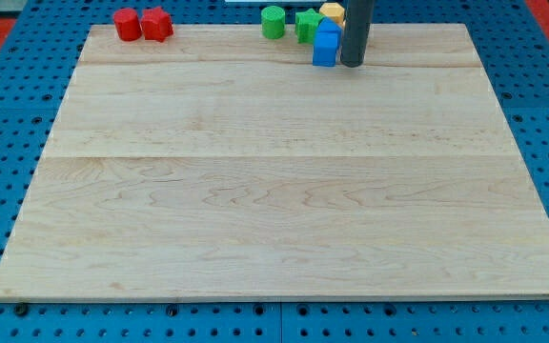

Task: Push the blue cube down a bit

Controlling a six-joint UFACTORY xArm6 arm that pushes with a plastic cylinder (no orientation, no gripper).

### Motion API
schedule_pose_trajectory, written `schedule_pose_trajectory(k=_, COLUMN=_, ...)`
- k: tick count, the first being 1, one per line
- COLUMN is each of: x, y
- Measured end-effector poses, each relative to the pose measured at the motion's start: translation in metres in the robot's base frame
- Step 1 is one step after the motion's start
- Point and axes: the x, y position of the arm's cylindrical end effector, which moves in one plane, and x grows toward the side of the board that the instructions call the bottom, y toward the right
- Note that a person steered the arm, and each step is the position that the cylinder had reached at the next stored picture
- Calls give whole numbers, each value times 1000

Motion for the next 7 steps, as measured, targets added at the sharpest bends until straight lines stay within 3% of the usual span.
schedule_pose_trajectory(k=4, x=25, y=22)
schedule_pose_trajectory(k=5, x=58, y=-77)
schedule_pose_trajectory(k=6, x=29, y=-221)
schedule_pose_trajectory(k=7, x=-50, y=-172)
